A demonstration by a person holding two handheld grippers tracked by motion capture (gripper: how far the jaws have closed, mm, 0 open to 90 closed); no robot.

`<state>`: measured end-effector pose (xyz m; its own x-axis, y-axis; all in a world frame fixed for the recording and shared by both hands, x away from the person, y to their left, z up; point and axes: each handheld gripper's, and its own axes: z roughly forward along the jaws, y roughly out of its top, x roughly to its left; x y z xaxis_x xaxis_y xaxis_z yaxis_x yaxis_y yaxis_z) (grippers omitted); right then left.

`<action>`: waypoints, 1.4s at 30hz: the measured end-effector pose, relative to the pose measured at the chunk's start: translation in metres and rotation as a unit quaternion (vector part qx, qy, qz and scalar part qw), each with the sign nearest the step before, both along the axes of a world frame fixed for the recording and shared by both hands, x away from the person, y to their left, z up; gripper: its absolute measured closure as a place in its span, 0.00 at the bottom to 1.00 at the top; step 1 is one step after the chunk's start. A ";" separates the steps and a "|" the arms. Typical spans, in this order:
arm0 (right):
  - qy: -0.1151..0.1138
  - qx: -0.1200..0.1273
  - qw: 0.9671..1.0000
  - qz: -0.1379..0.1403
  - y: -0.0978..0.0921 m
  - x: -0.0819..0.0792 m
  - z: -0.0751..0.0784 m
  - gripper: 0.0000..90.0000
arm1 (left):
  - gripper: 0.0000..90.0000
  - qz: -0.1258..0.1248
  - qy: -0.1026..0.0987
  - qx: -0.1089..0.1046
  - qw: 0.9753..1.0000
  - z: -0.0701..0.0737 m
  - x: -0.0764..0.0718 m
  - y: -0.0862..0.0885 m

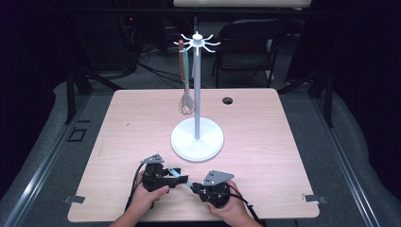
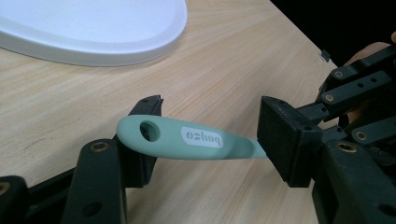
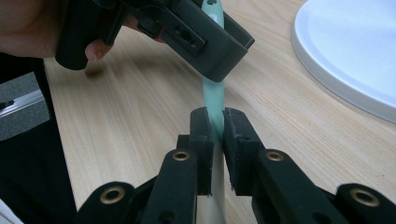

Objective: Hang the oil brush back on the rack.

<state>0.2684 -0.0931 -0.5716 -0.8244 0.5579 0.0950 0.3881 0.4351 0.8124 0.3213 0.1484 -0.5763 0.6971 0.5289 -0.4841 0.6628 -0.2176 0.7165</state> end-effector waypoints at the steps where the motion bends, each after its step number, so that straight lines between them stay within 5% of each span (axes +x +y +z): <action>1: 0.000 -0.003 1.000 0.000 0.000 0.000 0.000 0.92 | 0.48 0.001 -0.002 0.006 1.000 0.000 -0.001 -0.001; 10: 0.006 -0.001 1.000 -0.001 0.000 0.001 -0.002 0.90 | 0.57 0.008 0.001 0.004 1.000 -0.001 0.000 0.001; 19: 0.062 -0.017 0.998 0.011 -0.008 0.004 -0.002 0.85 | 0.58 0.008 0.001 0.002 1.000 -0.001 0.000 0.001; 25: 0.073 -0.037 0.996 0.019 -0.010 0.002 -0.004 0.87 | 0.58 0.009 0.000 0.002 1.000 -0.001 0.000 0.001; 31: 0.060 -0.040 0.997 0.012 -0.010 0.000 -0.004 0.92 | 0.57 0.021 -0.004 -0.001 1.000 0.001 -0.001 0.002; 38: 0.037 -0.017 0.999 -0.015 -0.005 0.001 -0.002 0.92 | 0.54 0.042 0.010 -0.033 0.999 0.001 -0.002 0.003; 42: 0.032 -0.011 0.999 -0.027 -0.004 0.002 -0.003 0.92 | 0.57 0.033 0.011 -0.029 0.999 0.001 -0.005 -0.003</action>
